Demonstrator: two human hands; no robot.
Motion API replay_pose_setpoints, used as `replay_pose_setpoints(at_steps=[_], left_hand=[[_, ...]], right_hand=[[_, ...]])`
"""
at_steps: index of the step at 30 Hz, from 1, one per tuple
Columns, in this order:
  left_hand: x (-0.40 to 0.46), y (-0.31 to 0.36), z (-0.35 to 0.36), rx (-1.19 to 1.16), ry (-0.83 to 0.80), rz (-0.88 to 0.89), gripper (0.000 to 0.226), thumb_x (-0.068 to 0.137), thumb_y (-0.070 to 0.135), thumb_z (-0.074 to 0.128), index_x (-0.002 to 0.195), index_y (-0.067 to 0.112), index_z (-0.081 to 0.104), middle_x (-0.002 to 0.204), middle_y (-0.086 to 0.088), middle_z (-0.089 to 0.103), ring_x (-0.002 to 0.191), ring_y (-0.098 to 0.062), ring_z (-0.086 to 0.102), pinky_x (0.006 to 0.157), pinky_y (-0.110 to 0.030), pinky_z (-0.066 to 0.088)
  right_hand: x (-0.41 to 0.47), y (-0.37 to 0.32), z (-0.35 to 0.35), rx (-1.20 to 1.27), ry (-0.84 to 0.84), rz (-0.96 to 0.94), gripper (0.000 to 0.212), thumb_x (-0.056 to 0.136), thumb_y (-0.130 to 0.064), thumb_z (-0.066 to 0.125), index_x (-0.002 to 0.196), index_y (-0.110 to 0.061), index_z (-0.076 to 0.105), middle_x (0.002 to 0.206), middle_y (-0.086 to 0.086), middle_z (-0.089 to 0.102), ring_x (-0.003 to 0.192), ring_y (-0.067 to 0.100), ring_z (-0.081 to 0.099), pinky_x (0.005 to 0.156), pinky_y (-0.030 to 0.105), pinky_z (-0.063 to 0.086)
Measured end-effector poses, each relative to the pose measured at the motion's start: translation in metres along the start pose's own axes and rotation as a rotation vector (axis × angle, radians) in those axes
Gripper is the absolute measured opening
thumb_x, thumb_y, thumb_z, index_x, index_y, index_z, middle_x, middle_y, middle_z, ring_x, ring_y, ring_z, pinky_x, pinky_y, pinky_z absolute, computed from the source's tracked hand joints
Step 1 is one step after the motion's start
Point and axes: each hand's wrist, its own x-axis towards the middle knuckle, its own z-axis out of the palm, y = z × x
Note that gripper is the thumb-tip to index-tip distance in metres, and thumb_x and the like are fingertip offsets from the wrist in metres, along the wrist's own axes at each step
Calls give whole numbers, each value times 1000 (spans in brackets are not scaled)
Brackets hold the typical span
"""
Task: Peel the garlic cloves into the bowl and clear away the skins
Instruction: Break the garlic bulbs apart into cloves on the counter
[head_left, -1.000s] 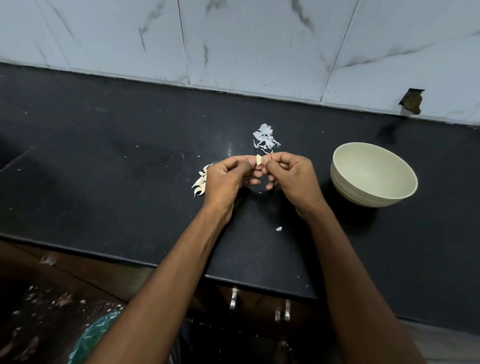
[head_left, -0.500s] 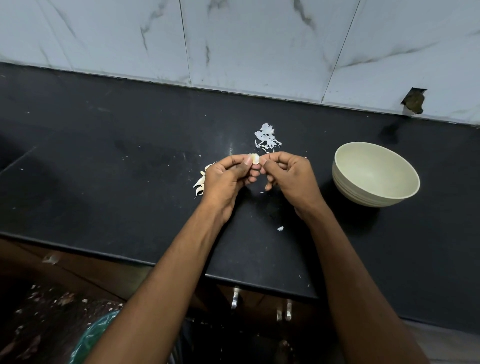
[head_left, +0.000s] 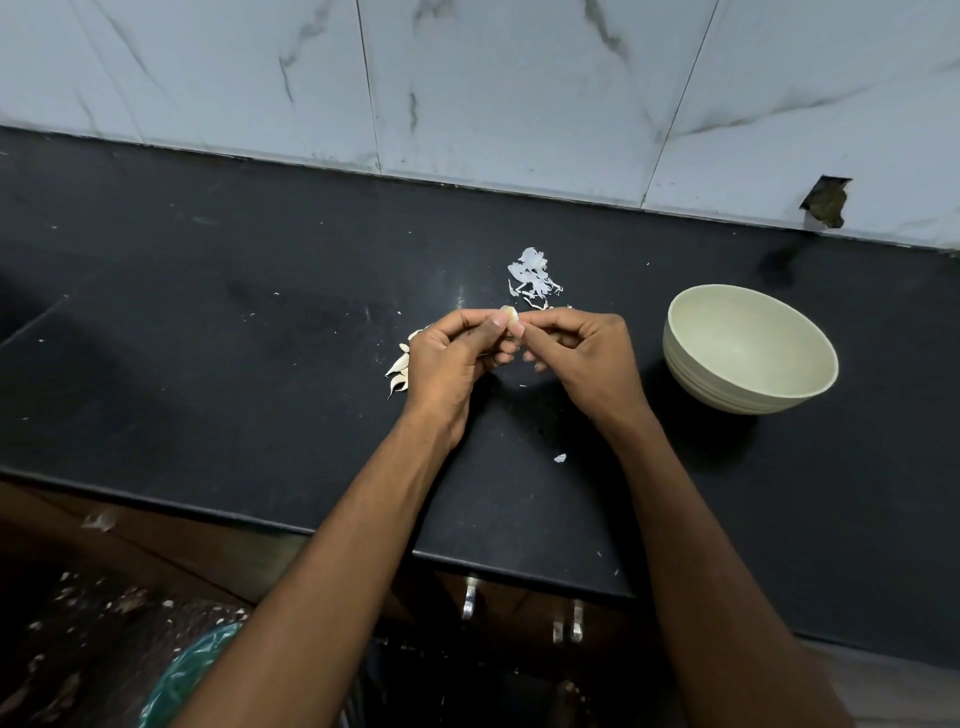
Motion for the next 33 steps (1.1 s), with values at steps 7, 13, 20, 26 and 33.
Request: replay_pose_setpoints(at_steps=[7, 13, 20, 26, 33], left_hand=[[0, -5, 1, 94, 39, 91, 13, 94, 1, 71, 103, -9, 74, 75, -11, 72, 68, -18, 65, 71, -29, 57], [-1, -4, 0, 95, 31, 89, 8, 95, -1, 69, 95, 5, 74, 75, -4, 74, 67, -14, 64, 72, -29, 57], [0, -2, -2, 48, -5, 49, 12, 95, -3, 67, 106, 0, 71, 79, -9, 73, 66, -15, 63, 75, -30, 56], [-2, -3, 1, 59, 17, 95, 8, 93, -2, 70, 100, 1, 75, 81, -12, 76, 71, -18, 69, 73, -28, 60], [-1, -2, 3, 57, 38, 63, 17, 93, 4, 74, 105, -7, 76, 84, -15, 76, 77, -19, 70, 73, -27, 60]], right_hand=[[-2, -3, 1, 6, 12, 11, 6, 94, -9, 75, 92, -14, 78, 67, -6, 73, 62, 6, 67, 61, 17, 52], [0, -4, 2, 55, -7, 71, 10, 96, -1, 69, 93, -7, 76, 70, 0, 73, 61, 7, 65, 59, 20, 53], [1, -5, 3, 84, -7, 119, 9, 96, 0, 68, 95, 0, 77, 71, 3, 73, 60, 8, 64, 58, 20, 53], [1, -2, 1, 16, 44, 96, 6, 95, -8, 73, 94, -5, 78, 70, 0, 74, 61, 7, 66, 58, 21, 54], [-1, -2, -1, -63, 41, 17, 5, 95, -12, 75, 94, -9, 79, 70, 5, 74, 63, 9, 68, 61, 26, 57]])
